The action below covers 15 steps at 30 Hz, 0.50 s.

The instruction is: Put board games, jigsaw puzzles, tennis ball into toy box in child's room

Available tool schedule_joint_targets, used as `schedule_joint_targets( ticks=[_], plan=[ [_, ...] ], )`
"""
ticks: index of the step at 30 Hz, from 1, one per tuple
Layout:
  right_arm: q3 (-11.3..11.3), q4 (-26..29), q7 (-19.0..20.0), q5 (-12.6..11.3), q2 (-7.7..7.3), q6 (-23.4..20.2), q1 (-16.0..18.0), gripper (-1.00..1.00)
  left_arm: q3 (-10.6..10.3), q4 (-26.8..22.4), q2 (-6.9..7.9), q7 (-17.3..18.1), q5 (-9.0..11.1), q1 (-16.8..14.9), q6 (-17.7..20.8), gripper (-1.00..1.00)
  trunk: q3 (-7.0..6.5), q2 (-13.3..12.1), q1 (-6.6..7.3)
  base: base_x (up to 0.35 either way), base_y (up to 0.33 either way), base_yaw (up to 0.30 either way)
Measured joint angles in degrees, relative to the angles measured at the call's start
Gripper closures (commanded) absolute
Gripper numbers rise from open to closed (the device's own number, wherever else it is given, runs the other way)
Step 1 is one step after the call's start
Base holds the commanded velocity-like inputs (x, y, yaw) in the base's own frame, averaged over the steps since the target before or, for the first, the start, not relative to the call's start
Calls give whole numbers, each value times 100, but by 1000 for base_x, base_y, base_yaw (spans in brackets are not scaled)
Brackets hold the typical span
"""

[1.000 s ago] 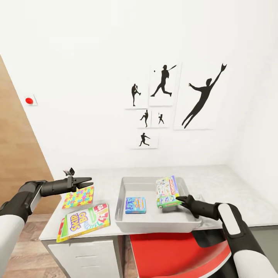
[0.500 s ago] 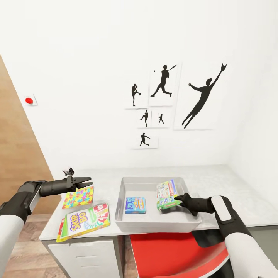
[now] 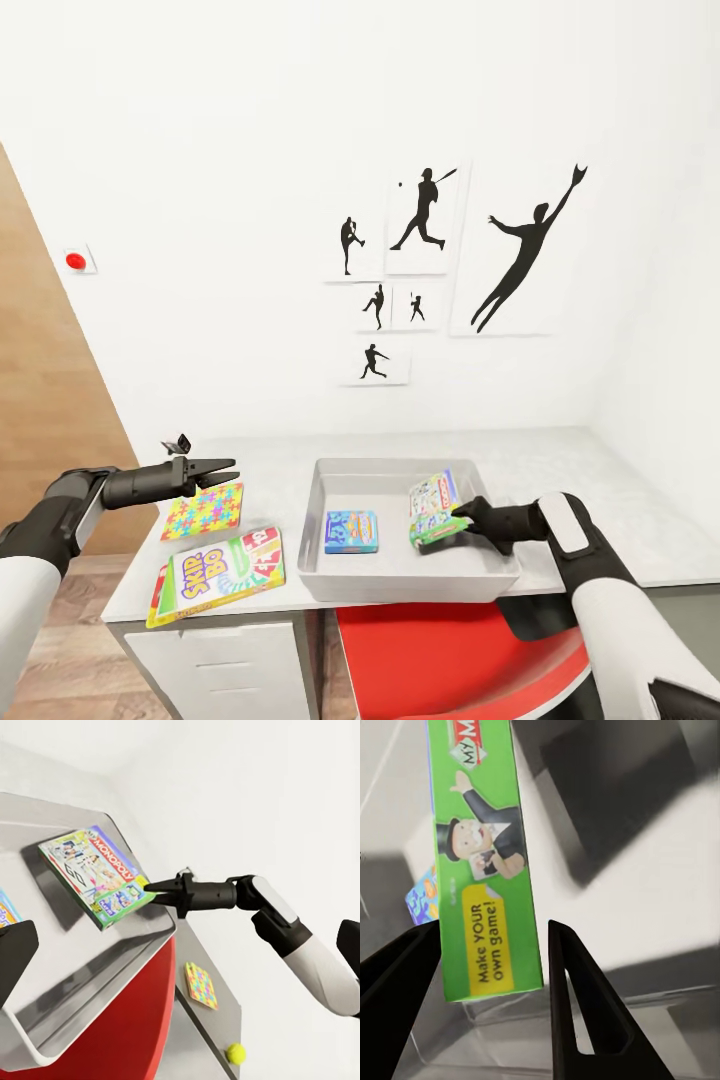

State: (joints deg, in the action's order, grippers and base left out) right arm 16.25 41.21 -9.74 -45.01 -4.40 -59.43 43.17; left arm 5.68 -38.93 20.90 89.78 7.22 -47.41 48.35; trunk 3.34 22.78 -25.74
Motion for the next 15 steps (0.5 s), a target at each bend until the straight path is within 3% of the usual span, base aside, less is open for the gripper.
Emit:
schedule_joint_targets(
  ticks=[7, 9, 12, 13, 15],
  plan=[
    [-129, -309, -13, 46, 66, 351, 24, 100, -2, 0, 0, 0, 0, 0, 0, -100, 0, -1, 0, 0, 0, 0],
    [-237, -456, -11, -78, 71, 491, 55, 100, 0, 0, 0, 0, 0, 0, 0, -100, -1, 1, 0, 0, 0, 0],
    [-500, -586, -9, -206, 77, 739, 101, 100, 2, 0, 0, 0, 0, 1, 0, -100, -1, 4, 1, 0, 0, 0],
    [-721, -582, -12, -195, 81, 837, 121, 100, 4, 0, 0, 0, 1, 0, 0, -100, -1, 4, 1, 0, 0, 0],
    [-820, -579, -12, -182, 83, 881, 131, 100, 5, 0, 0, 0, 1, 1, 0, -100, -1, 4, 1, 0, 0, 0]
  ],
)
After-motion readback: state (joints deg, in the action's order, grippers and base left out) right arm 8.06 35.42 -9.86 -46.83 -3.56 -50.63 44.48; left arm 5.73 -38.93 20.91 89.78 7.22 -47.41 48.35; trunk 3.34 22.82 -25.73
